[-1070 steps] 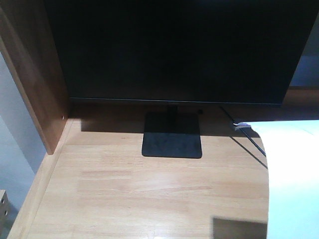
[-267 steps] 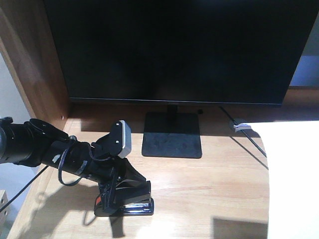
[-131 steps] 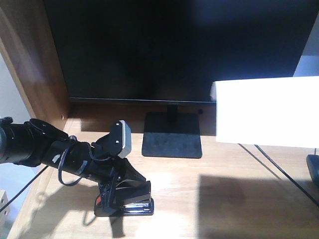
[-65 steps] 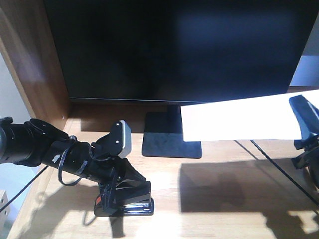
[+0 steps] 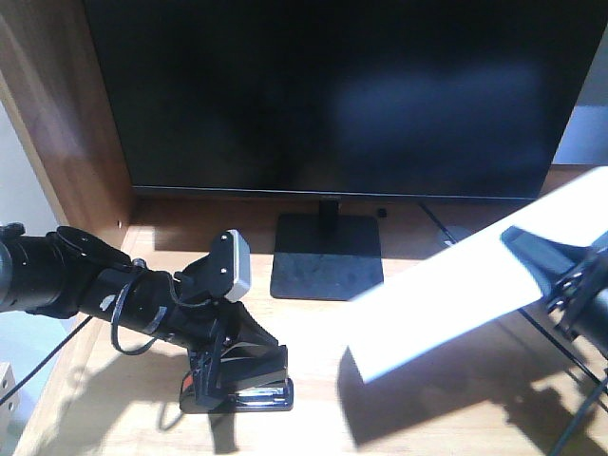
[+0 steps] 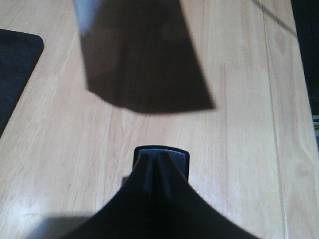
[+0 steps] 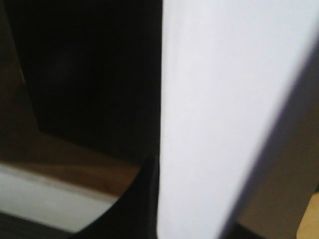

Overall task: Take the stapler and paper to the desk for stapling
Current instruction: 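Swing the white paper with the right gripper down onto the desk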

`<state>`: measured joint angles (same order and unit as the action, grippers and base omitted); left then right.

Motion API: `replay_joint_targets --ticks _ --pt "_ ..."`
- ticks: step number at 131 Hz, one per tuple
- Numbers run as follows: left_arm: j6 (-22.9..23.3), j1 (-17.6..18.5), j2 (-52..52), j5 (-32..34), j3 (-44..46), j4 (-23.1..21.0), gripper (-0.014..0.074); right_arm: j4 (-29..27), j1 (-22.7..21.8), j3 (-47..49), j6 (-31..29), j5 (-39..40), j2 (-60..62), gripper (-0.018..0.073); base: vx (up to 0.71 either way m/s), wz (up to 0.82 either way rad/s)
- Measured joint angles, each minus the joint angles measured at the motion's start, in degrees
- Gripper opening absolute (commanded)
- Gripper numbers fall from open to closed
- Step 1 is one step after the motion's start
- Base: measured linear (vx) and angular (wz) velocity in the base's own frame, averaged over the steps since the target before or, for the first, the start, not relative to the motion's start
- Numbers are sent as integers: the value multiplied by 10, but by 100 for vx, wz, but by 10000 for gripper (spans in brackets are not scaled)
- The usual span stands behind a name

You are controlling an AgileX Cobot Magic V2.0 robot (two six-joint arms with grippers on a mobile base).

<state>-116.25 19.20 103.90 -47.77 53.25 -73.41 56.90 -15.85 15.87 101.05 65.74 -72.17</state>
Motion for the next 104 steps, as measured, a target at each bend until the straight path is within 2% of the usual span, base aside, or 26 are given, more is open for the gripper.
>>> replay_joint_targets --ticks 8,9,19,43,73,104 --pt "0 0 0 0 0 0 -6 67 -10 20 17 1 -10 -2 0 0" --pt "0 0 0 0 0 0 -6 93 -12 25 21 1 -12 -2 0 0" --pt "0 0 0 0 0 0 -6 172 -16 47 43 4 -25 -2 0 0" --pt "0 0 0 0 0 0 -6 299 -18 72 79 8 -55 -2 0 0" --pt "-1 0 0 0 0 0 -6 396 0 74 87 9 -84 -2 0 0" --pt "-1 0 0 0 0 0 -6 411 56 76 84 9 -119 -2 0 0"
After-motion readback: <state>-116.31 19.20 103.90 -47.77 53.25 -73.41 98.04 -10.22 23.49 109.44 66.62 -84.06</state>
